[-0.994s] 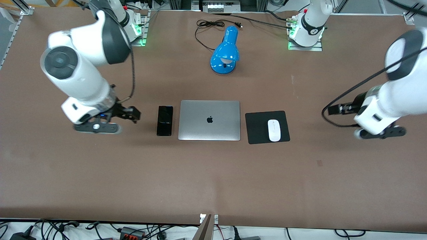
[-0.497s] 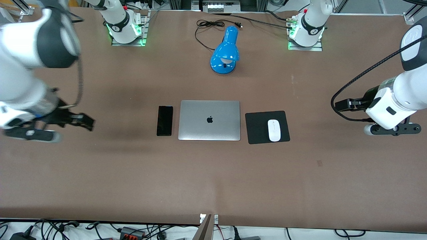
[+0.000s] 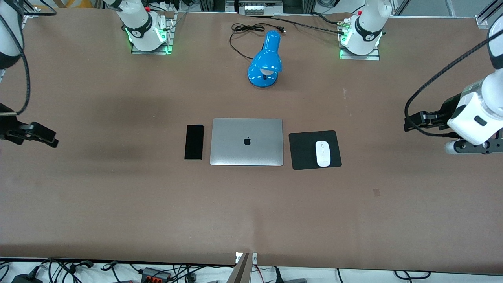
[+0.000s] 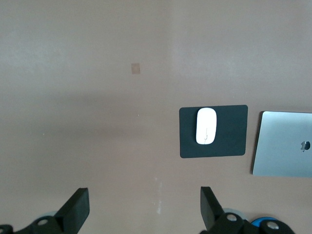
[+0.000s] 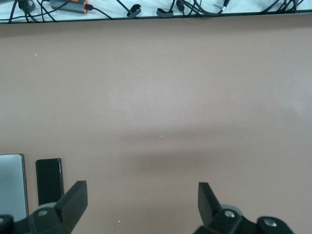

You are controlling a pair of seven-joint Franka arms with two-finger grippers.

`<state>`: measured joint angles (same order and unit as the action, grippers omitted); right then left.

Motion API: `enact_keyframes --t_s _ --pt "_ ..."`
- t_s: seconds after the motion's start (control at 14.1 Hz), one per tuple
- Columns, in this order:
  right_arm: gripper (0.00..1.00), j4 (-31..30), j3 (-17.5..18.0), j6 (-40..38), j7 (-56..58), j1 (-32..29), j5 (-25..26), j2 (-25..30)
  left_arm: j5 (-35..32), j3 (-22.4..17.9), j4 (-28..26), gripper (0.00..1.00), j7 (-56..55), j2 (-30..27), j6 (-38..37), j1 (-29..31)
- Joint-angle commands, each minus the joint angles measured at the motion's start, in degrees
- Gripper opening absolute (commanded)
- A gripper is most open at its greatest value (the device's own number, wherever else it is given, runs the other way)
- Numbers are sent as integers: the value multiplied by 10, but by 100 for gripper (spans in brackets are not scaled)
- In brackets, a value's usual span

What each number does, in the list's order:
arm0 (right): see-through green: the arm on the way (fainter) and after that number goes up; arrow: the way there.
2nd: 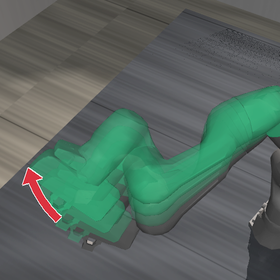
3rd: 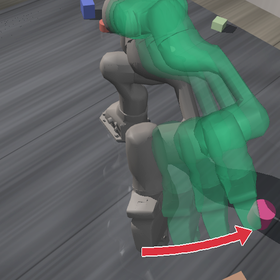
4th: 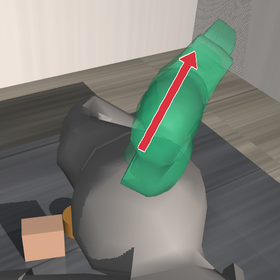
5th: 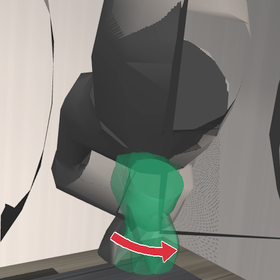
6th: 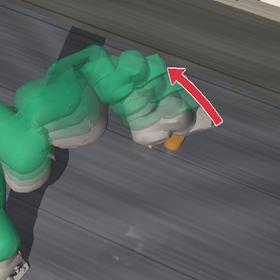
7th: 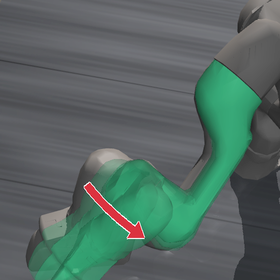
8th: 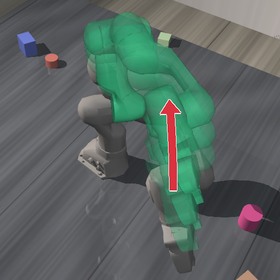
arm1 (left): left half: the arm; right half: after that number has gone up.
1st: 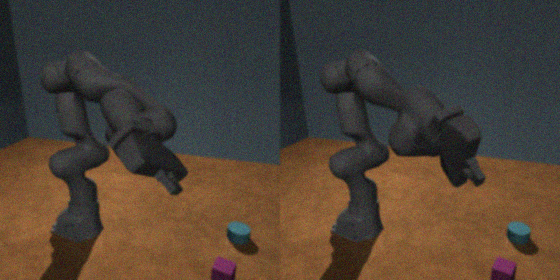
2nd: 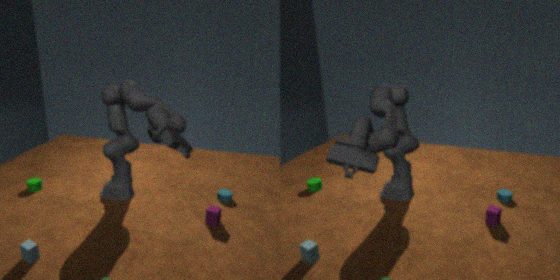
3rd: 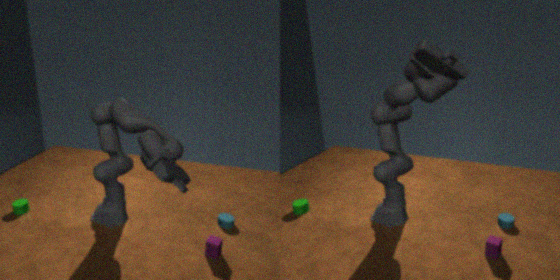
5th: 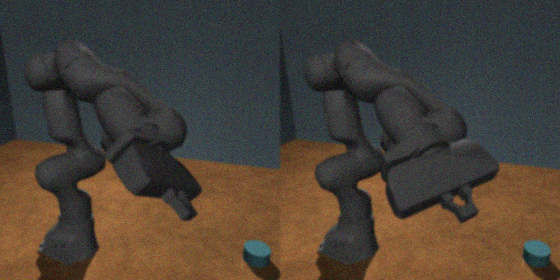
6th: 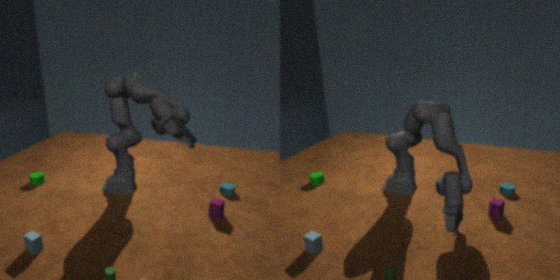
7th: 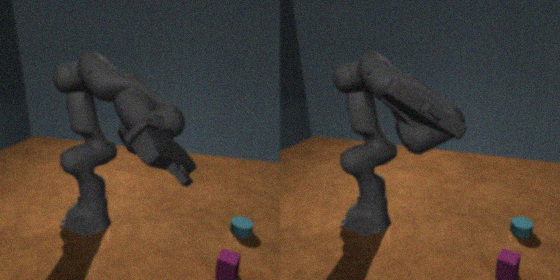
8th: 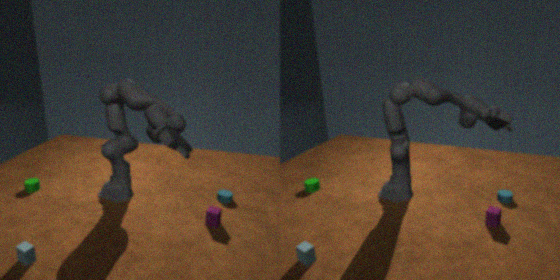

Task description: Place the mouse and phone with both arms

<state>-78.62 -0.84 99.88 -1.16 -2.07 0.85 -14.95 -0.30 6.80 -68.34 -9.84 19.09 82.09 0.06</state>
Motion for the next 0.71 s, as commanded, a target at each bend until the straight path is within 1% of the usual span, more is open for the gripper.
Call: enact_keyframes --t_s 0.0,0.07,0.14,0.43,0.64 --pt "100 -6 14 -22 23 -12 -6 19 -6 -5 -146 100 15 -95 72 -4" --pt "100 -10 14 -29 25 -11 -6 24 -6 -11 -188 100 15 -120 99 -4" --pt "100 -22 13 -28 25 -10 -4 34 -6 -13 -203 100 15 -130 111 -6" --pt "100 -94 13 -7 26 -12 -5 72 -4 -12 -188 100 15 -122 112 1" --pt "100 -160 13 43 41 -13 -5 103 -5 -10 -186 100 16 -122 112 0"
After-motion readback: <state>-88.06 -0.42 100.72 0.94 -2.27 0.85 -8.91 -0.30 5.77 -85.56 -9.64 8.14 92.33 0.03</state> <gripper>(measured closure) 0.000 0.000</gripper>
